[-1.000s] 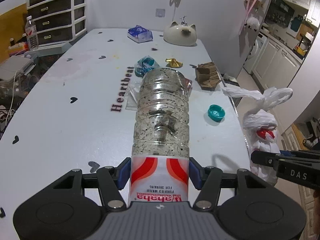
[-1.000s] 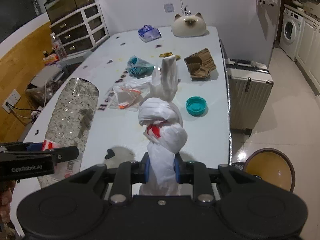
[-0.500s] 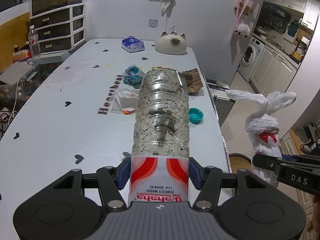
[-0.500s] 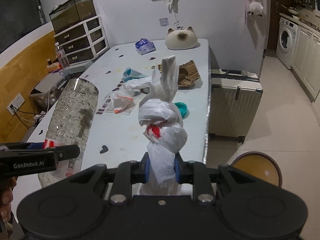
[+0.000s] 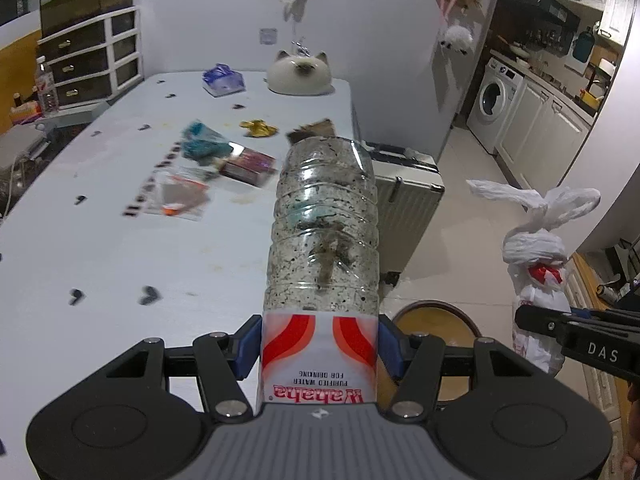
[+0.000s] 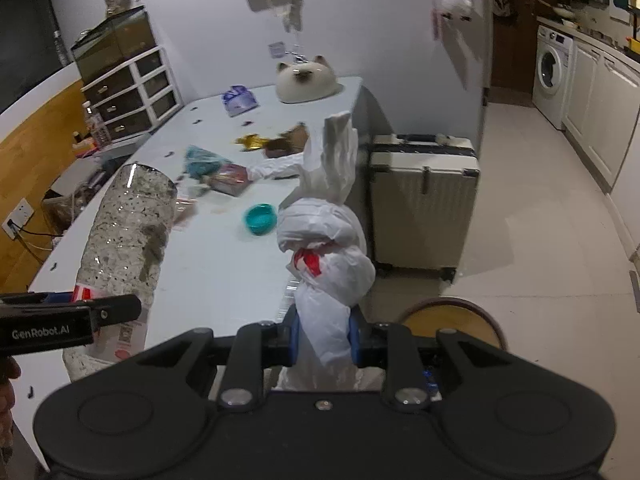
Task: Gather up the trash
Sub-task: 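Lift the bottle and white bag and carry both tools toward the trash bin, then open the left tool to drop the bottle while the right tool drops the bag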
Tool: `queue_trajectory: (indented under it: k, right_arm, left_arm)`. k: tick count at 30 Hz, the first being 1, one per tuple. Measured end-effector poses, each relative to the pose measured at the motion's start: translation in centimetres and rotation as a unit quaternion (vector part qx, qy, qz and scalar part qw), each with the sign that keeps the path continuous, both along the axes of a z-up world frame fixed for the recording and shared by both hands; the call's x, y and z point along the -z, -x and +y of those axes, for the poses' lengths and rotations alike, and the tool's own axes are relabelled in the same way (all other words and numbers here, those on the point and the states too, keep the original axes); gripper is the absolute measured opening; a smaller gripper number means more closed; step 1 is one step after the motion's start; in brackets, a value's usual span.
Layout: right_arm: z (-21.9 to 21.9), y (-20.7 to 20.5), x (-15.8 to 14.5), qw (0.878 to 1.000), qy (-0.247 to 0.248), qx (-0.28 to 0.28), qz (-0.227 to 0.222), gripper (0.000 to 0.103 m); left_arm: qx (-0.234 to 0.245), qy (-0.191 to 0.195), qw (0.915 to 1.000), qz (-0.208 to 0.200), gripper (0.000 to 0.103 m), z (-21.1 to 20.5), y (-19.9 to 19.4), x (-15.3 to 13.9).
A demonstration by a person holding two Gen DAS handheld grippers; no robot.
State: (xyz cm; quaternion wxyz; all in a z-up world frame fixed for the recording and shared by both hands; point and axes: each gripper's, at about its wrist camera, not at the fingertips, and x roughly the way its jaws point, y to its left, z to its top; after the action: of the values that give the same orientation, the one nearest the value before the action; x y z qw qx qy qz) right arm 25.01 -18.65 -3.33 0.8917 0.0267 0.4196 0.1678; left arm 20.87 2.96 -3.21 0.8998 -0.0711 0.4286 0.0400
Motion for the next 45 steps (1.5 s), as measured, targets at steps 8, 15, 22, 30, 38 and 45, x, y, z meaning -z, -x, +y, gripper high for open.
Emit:
queue_trajectory:
  k: [8, 15, 22, 30, 38, 45]
  right_arm:
    - [-8.7, -3.4, 3.0, 1.0, 0.009, 0.016, 0.025, 0.025]
    - [-15.6, -6.3, 7.8, 0.996, 0.018, 0.058, 0.067, 0.025]
    - [-19.9, -9.5, 14.7, 0.987, 0.017, 0.094, 0.126, 0.025]
    - [-20.4, -12.8, 22.5, 0.979, 0.001, 0.091, 0.18, 0.025]
    - [-18.6, -15.6, 30.4, 0.967, -0.03, 0.083, 0.238, 0.025]
    - [-17.2, -18.4, 35.8, 0.954, -0.056, 0.099, 0.277, 0.026]
  left_arm:
    - [0.02, 0.009, 0.9993, 0.032, 0.06, -8.9, -4.6, 3.3]
    - [0.063, 0.023, 0.9942, 0.084, 0.06, -15.7, -9.3, 8.2]
    - [0.094, 0.044, 0.9795, 0.173, 0.06, -19.9, -14.8, 16.4]
    - [0.06, 0.068, 0.956, 0.279, 0.06, -20.9, -20.5, 28.2]
    - [0.021, 0.077, 0.9373, 0.339, 0.061, -19.1, -24.3, 36.4]
    - [0.03, 0.05, 0.9397, 0.337, 0.07, -19.0, -25.7, 39.2]
